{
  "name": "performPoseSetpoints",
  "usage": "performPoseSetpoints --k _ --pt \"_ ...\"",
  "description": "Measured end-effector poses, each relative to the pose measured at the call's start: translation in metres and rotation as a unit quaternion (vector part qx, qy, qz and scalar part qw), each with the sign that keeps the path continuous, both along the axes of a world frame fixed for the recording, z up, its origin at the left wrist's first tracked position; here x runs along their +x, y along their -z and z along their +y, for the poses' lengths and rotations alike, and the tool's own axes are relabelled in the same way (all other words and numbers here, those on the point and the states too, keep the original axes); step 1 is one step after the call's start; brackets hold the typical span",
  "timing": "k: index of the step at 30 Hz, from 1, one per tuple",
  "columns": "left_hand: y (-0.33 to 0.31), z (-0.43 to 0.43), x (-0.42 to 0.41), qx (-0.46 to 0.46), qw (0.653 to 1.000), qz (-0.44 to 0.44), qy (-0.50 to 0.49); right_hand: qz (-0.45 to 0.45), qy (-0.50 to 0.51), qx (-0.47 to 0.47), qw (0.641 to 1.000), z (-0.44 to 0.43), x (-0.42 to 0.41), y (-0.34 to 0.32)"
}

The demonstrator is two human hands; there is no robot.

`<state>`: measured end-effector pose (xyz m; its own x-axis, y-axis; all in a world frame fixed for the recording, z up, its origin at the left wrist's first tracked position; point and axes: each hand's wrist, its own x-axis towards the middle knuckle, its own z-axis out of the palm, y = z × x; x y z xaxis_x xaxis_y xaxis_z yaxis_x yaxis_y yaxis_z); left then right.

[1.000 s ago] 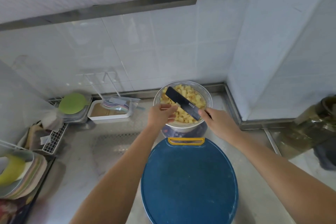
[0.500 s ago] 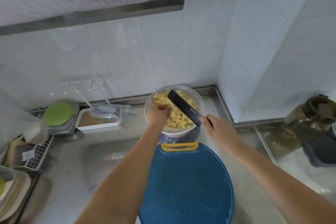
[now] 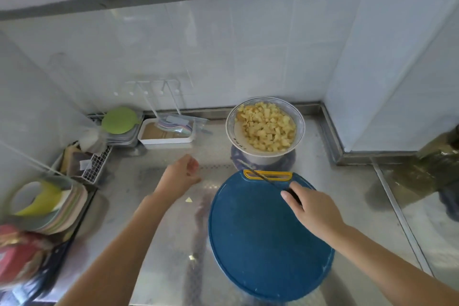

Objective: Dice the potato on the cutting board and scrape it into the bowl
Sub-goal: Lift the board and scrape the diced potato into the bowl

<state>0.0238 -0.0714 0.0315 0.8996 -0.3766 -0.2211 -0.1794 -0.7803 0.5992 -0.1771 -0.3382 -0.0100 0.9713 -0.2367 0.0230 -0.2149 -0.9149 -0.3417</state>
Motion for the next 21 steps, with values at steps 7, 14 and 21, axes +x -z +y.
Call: performPoseSetpoints --k 7,14,21 --pt "0.058 0.072 -0.031 0.11 0.993 0.032 0.021 -0.046 -0.047 -0.087 0.994 0.027 -0.005 0.056" --pt "0.072 0.054 -0.031 0.074 0.997 -0.014 0.015 -0.097 -0.057 -0.14 0.984 0.04 0.01 0.074" --pt "0.084 0.048 -0.019 0.115 0.992 -0.01 0.054 -0.104 -0.053 -0.085 0.989 0.042 0.01 0.075"
